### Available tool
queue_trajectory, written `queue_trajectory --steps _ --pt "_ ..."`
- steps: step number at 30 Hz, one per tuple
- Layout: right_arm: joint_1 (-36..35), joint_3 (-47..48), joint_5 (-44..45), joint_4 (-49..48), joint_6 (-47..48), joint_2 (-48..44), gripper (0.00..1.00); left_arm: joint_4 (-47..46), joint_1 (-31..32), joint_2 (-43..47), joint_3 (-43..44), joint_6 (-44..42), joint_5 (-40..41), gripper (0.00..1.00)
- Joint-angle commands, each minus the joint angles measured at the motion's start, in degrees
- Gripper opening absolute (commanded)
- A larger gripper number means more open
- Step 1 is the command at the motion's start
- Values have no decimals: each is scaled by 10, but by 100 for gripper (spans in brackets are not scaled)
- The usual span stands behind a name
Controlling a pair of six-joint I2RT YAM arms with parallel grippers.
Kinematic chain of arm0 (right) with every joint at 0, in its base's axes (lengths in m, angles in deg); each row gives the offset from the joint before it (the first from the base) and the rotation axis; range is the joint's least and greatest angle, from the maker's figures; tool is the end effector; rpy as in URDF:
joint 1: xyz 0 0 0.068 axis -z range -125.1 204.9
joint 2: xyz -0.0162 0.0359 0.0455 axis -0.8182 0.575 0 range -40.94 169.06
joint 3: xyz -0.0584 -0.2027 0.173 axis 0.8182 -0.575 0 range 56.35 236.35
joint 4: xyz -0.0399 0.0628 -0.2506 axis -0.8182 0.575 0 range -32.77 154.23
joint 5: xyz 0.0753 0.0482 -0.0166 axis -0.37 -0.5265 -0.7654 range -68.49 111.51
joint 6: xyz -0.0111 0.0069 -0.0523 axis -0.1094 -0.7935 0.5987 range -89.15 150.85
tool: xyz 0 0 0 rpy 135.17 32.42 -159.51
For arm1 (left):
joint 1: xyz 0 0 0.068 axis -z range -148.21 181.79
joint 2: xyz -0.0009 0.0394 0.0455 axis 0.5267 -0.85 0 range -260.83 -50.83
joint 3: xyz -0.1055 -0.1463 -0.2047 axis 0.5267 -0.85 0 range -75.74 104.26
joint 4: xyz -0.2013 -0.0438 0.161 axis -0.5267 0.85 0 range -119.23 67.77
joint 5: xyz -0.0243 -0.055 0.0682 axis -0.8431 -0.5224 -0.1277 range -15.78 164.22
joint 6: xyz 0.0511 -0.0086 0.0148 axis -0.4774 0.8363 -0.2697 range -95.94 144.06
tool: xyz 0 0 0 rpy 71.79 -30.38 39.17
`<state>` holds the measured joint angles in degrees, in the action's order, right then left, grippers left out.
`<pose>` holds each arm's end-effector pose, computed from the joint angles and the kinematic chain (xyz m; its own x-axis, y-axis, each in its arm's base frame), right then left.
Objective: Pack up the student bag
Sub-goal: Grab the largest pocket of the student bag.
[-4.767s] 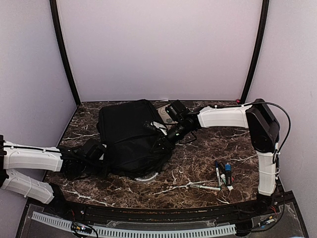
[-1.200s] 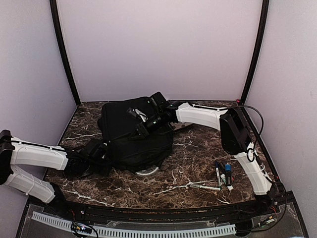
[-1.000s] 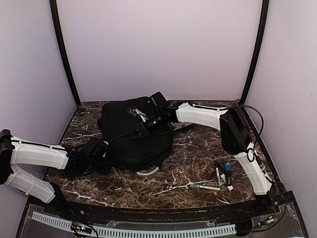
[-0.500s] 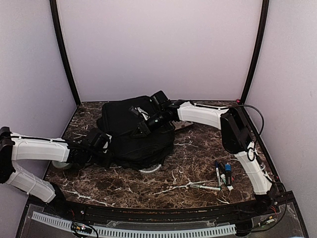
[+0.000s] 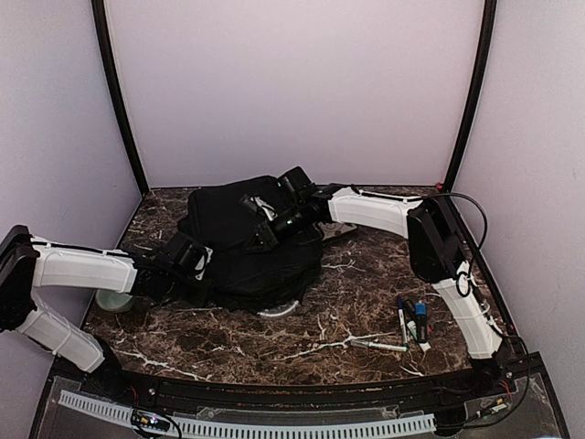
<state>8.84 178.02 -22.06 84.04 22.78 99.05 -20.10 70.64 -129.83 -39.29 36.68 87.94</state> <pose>0.3599 0.4088 0.1925 -0.6075 -0.4838 -0.6300 -0.7816 0.2226 0.5827 0.2062 -0.1552 0.1661 -0.7044 0.2949 -0.6456 0.3496 0.9358 0.0460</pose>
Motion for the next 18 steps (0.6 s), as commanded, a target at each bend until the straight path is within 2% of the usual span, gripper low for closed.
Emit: queue_trajectory --steps 1,3,5,10,18 --pt "2 -7 0 0 -10 13 32 -101 -7 -18 2 16 8 44" --pt "2 -7 -1 0 -12 15 32 -117 -7 -28 -1 19 13 36" --pt "2 -8 -1 -1 -12 16 33 -122 -7 -32 1 22 14 22" --pt "3 -8 0 -2 -11 15 32 -103 -7 -8 -5 36 25 0" --pt "5 -7 11 -3 -8 12 32 -8 -6 93 -38 93 -18 0"
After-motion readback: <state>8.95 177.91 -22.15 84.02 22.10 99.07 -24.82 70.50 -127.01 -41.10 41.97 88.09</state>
